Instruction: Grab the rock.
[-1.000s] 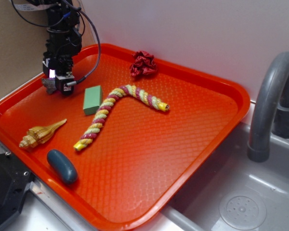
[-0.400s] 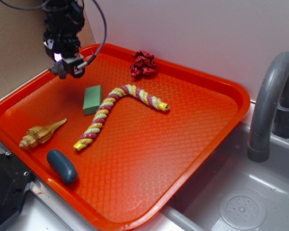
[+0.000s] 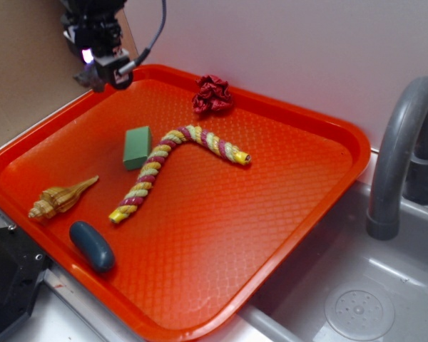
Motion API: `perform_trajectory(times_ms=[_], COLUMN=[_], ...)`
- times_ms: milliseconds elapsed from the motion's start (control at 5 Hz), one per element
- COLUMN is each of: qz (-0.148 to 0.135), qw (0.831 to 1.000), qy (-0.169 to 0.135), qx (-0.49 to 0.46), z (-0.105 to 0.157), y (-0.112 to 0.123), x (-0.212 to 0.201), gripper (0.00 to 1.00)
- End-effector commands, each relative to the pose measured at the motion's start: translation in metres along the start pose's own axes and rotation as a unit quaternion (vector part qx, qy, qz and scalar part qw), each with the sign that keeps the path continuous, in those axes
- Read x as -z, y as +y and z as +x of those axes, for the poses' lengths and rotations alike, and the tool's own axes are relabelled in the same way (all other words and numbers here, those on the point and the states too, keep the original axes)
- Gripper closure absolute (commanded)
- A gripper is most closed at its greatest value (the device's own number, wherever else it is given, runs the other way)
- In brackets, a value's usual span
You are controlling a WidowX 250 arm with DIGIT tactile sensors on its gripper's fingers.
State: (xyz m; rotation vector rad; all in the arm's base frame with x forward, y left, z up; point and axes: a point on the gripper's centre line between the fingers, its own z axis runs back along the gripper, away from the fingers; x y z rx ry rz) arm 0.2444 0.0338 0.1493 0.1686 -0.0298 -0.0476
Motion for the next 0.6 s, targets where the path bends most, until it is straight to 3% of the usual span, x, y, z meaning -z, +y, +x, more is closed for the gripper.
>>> perform_trajectory(times_ms=[0, 400], qz=[0.011, 0.005], qw=[0.996, 0.995], qy=[-0.083, -0.1], qx=[-0.023, -0.014], z=[-0.005, -0.016], y=[-0.017, -0.015], x=[-0.083, -0.11], gripper=[1.0, 1.0])
